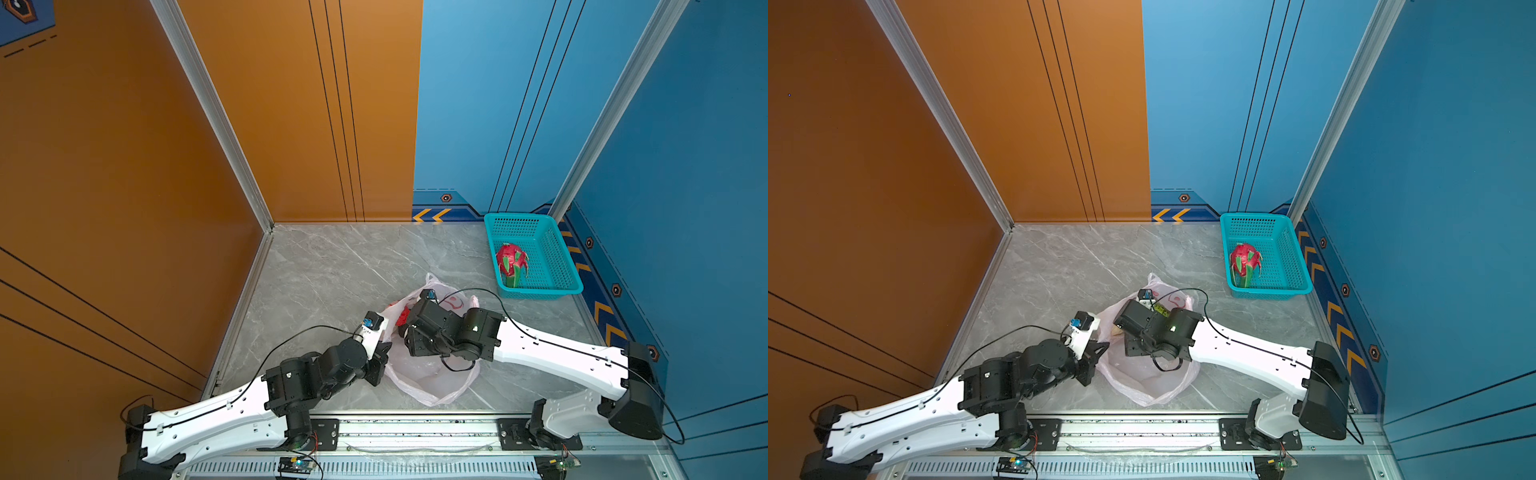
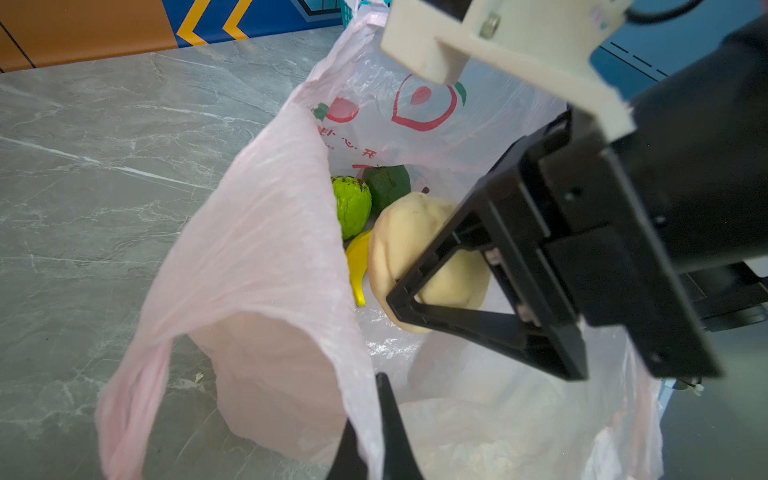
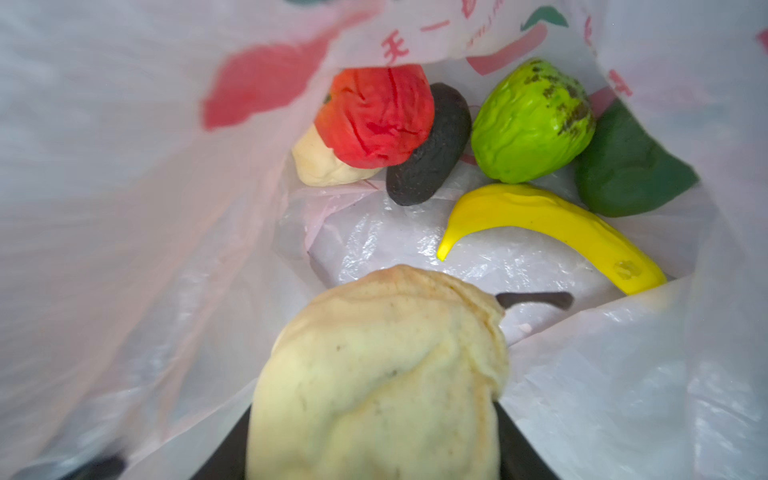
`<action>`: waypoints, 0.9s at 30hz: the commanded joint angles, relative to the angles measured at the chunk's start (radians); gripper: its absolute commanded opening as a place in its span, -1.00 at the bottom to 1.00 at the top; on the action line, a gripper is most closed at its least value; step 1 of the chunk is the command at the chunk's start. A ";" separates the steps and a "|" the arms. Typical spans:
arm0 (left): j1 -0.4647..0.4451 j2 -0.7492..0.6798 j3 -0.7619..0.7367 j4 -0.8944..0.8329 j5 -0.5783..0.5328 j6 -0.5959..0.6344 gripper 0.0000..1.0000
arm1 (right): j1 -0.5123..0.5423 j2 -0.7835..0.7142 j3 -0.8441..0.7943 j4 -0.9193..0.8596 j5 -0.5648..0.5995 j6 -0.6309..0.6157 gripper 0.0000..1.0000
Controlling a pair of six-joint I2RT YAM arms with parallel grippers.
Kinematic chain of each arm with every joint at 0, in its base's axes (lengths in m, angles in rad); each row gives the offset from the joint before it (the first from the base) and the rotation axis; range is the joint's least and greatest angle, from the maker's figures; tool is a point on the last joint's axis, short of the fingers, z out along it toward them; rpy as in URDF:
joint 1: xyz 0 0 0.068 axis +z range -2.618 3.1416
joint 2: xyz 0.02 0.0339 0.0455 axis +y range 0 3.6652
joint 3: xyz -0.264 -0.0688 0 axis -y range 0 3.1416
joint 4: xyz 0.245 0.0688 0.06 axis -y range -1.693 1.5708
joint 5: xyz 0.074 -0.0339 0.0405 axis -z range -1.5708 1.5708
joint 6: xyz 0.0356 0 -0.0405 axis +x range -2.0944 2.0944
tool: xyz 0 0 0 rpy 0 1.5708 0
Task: Untie the knot of the plastic bag and take out the fruit
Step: 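Lower the right gripper onto the pale pear and close on it, then lift the pale pear out of the bag and carry it to the turquoise basket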
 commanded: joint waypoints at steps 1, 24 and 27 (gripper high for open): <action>-0.008 0.000 0.016 0.009 -0.015 0.021 -1.00 | 0.006 -0.045 0.080 -0.087 0.015 -0.006 -0.08; -0.004 0.020 0.025 0.020 -0.019 0.028 -1.00 | -0.545 -0.042 0.518 -0.192 -0.145 -0.298 -0.08; -0.003 0.023 0.033 0.019 -0.024 0.031 -1.00 | -0.679 -0.027 0.498 -0.184 -0.200 -0.348 -0.08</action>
